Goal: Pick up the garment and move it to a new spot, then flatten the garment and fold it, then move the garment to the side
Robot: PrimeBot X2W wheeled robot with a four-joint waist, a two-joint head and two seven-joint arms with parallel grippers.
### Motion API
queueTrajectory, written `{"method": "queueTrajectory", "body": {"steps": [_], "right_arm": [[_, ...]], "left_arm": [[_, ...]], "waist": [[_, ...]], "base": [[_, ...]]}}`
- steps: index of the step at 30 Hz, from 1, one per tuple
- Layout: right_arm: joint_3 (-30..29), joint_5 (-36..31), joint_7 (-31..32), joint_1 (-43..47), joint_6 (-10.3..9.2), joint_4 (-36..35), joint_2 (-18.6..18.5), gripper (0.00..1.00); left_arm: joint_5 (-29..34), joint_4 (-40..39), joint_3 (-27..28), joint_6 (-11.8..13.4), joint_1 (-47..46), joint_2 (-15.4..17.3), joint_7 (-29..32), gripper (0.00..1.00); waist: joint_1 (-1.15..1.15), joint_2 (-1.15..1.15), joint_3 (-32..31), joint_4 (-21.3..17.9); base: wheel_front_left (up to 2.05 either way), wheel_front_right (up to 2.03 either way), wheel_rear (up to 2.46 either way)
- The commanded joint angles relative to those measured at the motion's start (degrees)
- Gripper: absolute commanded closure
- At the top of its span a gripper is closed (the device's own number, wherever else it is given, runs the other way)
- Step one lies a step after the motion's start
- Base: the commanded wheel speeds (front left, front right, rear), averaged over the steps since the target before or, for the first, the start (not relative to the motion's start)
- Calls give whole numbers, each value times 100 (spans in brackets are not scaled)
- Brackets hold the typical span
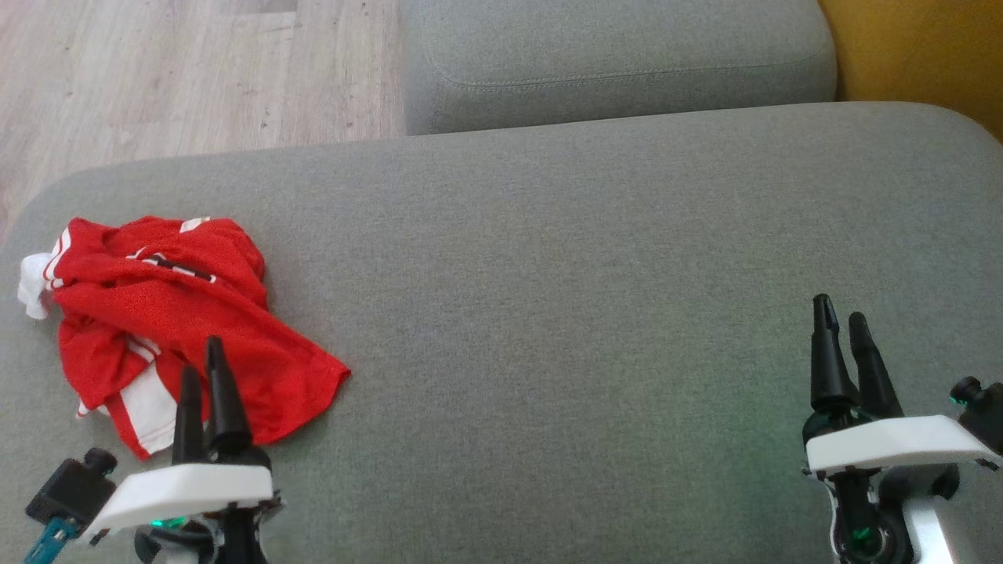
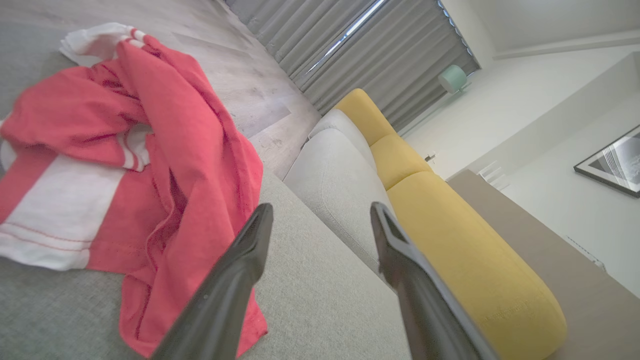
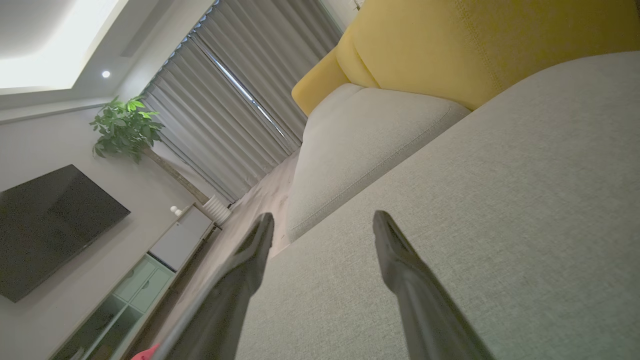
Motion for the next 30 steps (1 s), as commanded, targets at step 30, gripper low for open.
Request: {"method": "queueTrajectory", "body": {"steps": [30], "right_arm": [[395,-2503,-534,-218,-3,-160,-45,0]], "left_arm": [[2910,-183,-775,231,-128,183,-543,0]], "waist": [[0,0,-52,5]], "base": [[0,0,0]]}}
